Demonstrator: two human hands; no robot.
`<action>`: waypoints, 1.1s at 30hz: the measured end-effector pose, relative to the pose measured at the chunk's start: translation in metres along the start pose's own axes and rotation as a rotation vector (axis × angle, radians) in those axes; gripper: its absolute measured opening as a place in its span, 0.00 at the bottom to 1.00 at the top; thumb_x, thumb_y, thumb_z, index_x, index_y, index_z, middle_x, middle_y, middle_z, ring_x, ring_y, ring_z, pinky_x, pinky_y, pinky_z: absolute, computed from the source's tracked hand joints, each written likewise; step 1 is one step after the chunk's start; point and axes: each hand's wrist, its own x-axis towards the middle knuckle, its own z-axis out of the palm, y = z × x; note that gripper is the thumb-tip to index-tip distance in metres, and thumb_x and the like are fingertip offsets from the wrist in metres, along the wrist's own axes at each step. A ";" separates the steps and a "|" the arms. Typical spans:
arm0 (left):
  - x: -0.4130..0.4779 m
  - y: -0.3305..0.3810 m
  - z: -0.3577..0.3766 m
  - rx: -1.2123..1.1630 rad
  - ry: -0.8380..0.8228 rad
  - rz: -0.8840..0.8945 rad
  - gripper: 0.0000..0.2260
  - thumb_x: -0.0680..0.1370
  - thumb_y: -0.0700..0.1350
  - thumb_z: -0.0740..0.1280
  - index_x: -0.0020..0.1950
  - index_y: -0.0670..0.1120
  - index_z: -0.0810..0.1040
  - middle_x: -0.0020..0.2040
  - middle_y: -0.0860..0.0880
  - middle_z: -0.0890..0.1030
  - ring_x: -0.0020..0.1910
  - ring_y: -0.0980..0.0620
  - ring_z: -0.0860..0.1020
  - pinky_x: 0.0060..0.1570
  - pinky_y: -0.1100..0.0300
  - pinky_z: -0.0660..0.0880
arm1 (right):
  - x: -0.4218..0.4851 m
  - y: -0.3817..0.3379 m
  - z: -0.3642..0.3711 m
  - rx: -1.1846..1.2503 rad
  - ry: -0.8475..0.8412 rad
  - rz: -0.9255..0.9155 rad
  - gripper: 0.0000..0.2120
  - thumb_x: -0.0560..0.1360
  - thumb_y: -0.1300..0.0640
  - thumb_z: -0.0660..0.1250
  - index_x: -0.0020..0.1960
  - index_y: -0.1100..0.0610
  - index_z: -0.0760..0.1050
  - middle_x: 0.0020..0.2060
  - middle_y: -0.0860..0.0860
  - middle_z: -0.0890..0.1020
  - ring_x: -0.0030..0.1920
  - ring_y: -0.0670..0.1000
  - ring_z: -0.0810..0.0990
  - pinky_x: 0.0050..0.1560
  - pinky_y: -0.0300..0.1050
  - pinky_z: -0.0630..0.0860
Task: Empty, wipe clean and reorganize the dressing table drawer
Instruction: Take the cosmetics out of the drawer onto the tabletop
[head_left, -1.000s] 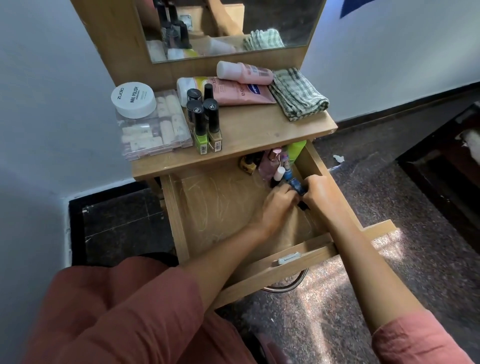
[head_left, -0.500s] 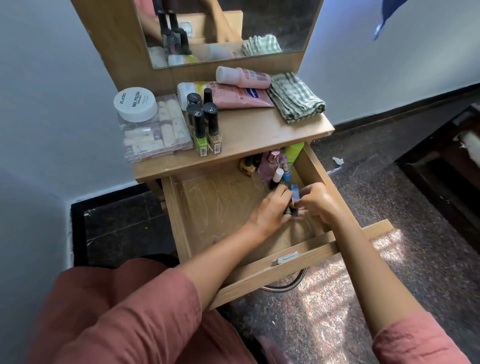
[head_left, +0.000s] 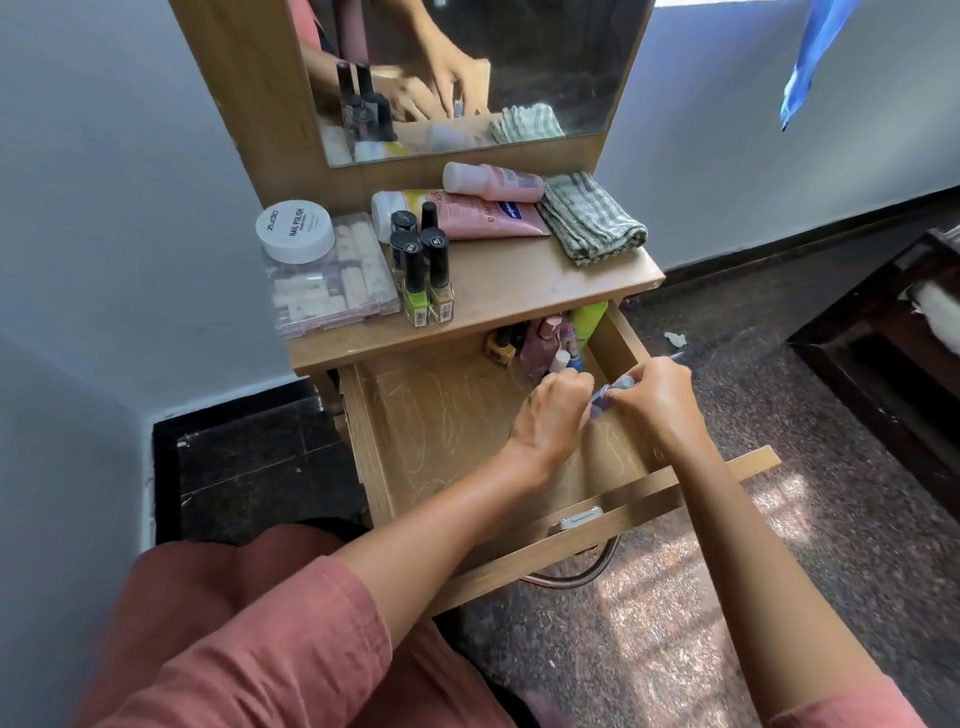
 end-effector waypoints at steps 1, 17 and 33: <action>-0.001 0.004 -0.006 -0.025 0.015 0.007 0.05 0.76 0.37 0.63 0.49 0.35 0.75 0.51 0.36 0.76 0.51 0.38 0.75 0.48 0.48 0.72 | -0.003 -0.003 -0.006 -0.006 0.011 -0.031 0.08 0.68 0.64 0.70 0.45 0.67 0.81 0.41 0.63 0.82 0.42 0.56 0.79 0.42 0.45 0.72; 0.050 0.017 -0.152 0.051 0.321 0.082 0.14 0.72 0.36 0.70 0.56 0.42 0.76 0.54 0.44 0.80 0.52 0.49 0.79 0.49 0.59 0.76 | 0.004 -0.101 -0.049 0.234 0.202 -0.460 0.04 0.69 0.64 0.69 0.44 0.60 0.81 0.39 0.54 0.81 0.42 0.50 0.79 0.47 0.44 0.75; 0.077 -0.030 -0.189 0.325 0.221 -0.039 0.11 0.74 0.37 0.66 0.56 0.42 0.77 0.55 0.41 0.79 0.55 0.42 0.77 0.55 0.51 0.75 | 0.055 -0.158 0.010 0.107 0.110 -0.623 0.07 0.70 0.69 0.65 0.45 0.65 0.80 0.44 0.60 0.83 0.44 0.52 0.75 0.44 0.40 0.71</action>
